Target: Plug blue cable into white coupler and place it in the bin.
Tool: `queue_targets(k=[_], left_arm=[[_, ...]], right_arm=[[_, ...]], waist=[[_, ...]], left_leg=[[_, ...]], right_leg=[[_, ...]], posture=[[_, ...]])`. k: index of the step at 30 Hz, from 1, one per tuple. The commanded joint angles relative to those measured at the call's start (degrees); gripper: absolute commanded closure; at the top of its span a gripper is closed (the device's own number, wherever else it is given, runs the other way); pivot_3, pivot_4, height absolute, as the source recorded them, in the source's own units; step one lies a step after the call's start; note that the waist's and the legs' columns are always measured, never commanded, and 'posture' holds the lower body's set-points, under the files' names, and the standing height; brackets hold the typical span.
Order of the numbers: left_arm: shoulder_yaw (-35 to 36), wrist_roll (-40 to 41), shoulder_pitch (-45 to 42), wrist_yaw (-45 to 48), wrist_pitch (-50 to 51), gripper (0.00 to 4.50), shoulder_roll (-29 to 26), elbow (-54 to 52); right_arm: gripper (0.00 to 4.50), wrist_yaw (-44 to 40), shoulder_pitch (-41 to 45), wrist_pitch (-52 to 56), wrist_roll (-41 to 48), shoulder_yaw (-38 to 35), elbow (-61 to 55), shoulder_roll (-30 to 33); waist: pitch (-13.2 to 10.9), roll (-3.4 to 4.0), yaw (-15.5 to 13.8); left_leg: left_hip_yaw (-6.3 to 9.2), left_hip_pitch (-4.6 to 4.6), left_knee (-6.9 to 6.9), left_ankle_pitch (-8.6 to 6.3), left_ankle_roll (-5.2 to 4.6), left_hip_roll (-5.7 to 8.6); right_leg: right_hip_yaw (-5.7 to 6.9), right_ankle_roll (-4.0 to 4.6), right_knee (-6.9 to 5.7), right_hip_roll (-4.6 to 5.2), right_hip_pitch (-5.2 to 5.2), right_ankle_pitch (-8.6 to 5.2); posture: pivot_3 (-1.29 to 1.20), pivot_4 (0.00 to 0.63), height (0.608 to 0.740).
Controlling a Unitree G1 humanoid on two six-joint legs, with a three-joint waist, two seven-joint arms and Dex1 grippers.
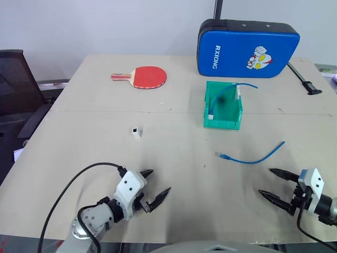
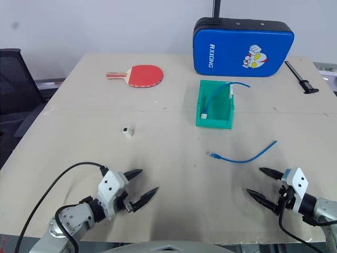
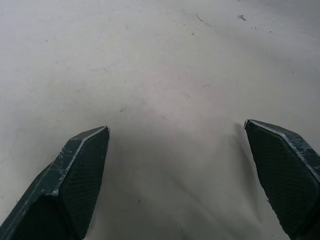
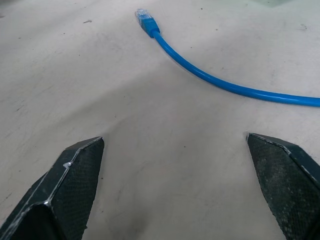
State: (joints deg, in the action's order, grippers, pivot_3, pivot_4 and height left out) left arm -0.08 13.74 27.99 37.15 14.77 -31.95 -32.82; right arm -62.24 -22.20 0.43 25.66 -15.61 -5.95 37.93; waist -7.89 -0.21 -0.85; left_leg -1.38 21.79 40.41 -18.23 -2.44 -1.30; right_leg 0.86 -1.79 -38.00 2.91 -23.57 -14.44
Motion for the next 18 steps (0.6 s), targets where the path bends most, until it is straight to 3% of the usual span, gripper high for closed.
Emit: queue_targets(k=[1, 7, 10, 18], left_arm=[[0.0, 0.7, -0.6, 0.0, 1.1, 0.07, -0.5, -2.7], [5.6, 12.8, -6.8, 6.3, 8.1, 0.07, -5.3, -6.7], [6.2, 16.6, -8.7, 13.0, 9.3, 0.07, -11.1, -9.4], [7.9, 19.7, -11.1, 23.5, 8.0, 0.07, -20.1, -9.9]], right_arm=[[0.00, 0.3, 0.8, 0.1, 0.4, -0.3, -2.4, 0.4], [0.00, 2.8, 7.2, 4.2, -0.6, 5.3, -8.4, 0.3], [0.00, 4.7, 14.5, 8.9, -2.4, 10.0, -8.6, 0.5], [0.00, 0.1, 29.3, 16.5, -6.0, 20.6, -2.5, 2.2]], waist=[[0.0, -0.01, 0.0], [-0.2, -0.16, 0.0], [-0.2, -0.17, 0.2], [-0.3, -0.23, 0.0]], left_leg=[[0.00, 0.00, 0.00, 0.00, 0.00, 0.00], [0.07, -0.03, 0.03, 0.02, 0.02, -0.08], [0.09, -0.01, 0.02, 0.02, 0.04, -0.09], [0.05, 0.08, 0.01, 0.02, 0.05, -0.01]], right_leg=[[0.00, 0.00, 0.00, 0.00, 0.00, 0.00], [0.04, 0.02, -0.09, 0.00, -0.02, 0.01], [0.08, 0.04, -0.07, -0.04, -0.01, 0.02], [0.07, 0.03, 0.01, -0.09, -0.08, 0.03]], posture=[[0.00, 0.150, 0.681], [0.00, 0.150, 0.681], [0.00, 0.150, 0.681], [0.00, 0.150, 0.681]])
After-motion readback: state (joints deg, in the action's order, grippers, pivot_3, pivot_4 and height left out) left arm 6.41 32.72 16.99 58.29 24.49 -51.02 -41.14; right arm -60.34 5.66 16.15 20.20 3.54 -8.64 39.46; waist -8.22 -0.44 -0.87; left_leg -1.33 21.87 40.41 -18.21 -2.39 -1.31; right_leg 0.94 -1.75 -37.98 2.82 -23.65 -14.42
